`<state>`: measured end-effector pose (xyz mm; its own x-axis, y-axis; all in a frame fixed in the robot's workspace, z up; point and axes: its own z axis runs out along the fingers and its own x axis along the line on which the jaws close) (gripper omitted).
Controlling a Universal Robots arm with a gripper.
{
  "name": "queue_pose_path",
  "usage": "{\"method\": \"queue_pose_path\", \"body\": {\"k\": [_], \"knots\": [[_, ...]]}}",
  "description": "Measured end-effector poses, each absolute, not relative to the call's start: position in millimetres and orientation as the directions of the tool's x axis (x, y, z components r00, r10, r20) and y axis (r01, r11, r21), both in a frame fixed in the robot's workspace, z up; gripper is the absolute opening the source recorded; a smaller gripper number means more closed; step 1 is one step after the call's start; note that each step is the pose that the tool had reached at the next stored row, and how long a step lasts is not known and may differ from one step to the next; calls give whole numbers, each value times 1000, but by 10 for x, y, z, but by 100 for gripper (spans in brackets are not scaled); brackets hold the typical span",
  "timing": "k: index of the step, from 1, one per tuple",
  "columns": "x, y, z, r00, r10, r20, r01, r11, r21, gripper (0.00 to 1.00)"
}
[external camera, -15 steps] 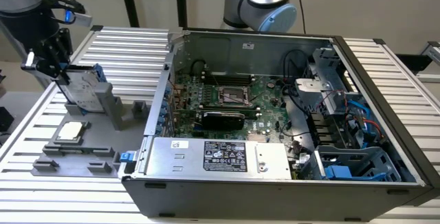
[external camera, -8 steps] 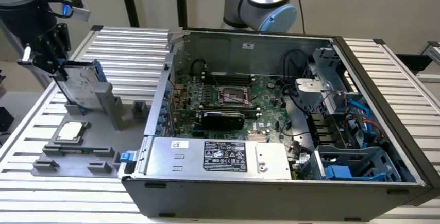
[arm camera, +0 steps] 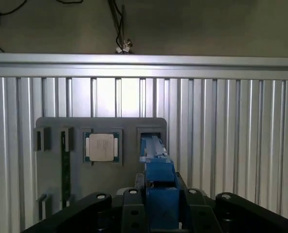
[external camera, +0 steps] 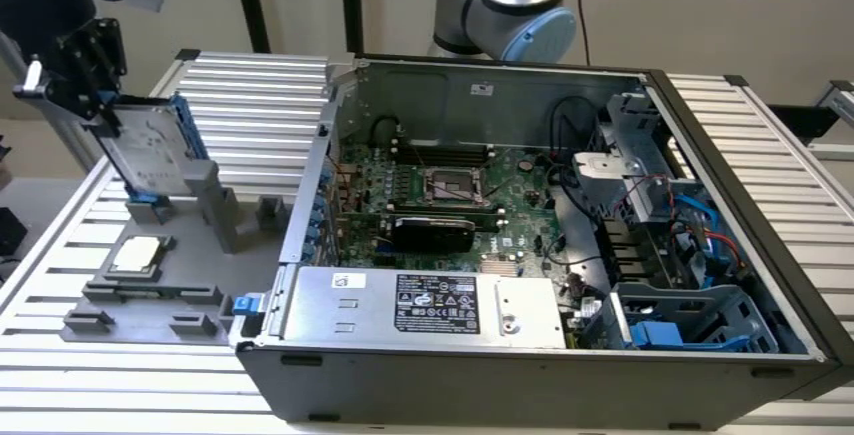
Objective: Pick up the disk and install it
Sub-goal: 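Pick up the disk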
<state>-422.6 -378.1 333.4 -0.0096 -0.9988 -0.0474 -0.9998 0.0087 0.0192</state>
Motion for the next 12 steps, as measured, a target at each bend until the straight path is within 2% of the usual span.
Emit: {"method": "queue_pose_path", "body": {"k": [12], "knots": [[-4190, -3782, 3882, -10, -999, -47, -1000, 9, 19, 0]]}}
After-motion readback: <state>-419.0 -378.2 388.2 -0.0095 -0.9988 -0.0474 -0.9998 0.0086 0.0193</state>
